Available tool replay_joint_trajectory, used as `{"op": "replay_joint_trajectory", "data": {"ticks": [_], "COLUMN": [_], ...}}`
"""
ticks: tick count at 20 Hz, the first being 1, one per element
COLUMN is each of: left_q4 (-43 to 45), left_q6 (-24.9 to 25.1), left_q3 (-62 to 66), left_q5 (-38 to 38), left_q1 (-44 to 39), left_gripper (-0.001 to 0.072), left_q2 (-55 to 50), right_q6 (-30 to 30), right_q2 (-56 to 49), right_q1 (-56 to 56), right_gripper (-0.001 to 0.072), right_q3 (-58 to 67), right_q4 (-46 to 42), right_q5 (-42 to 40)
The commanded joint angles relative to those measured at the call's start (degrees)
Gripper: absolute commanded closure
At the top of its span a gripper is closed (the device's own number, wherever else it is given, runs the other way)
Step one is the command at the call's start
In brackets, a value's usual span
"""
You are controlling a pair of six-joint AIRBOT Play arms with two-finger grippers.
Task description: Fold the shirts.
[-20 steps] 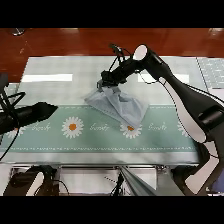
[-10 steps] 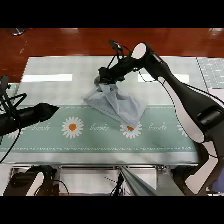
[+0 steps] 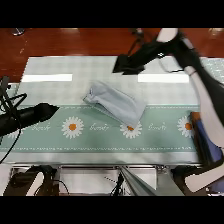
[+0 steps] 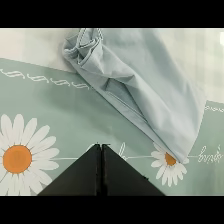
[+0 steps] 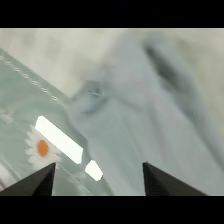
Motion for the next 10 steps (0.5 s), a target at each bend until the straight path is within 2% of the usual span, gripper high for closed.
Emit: {"op": "replay_joint_trajectory", "data": {"ticks": [1,4,7,8,10], "left_q4": [0.0,0.0,0.0,0.0,0.0], "left_q6": [0.0,0.0,0.0,0.0,0.0], "left_q3": [-0.1,-0.1,-0.5,-1.2,-2.8], "left_q5": [0.0,0.0,0.1,0.1,0.3], "left_q1": [0.1,0.1,0.0,0.1,0.0], "left_gripper": [0.0680,0.0680,0.0680,0.0680,0.0680], "left_q2": [0.0,0.0,0.0,0.0,0.0], "right_q6": [-0.6,0.7,8.1,8.5,1.7], "right_q2": [13.0,30.4,44.8,47.3,46.6], "right_q1": [-11.6,-19.1,-19.8,-19.0,-16.7], "right_gripper": [0.0086,0.0086,0.0088,0.0088,0.0088], "right_q3": [-6.3,-34.6,-66.1,-74.3,-82.9], "right_q4": [-15.5,-15.2,-10.8,-3.6,11.5], "right_q5": [8.9,-6.0,-24.3,-29.9,-36.2]}}
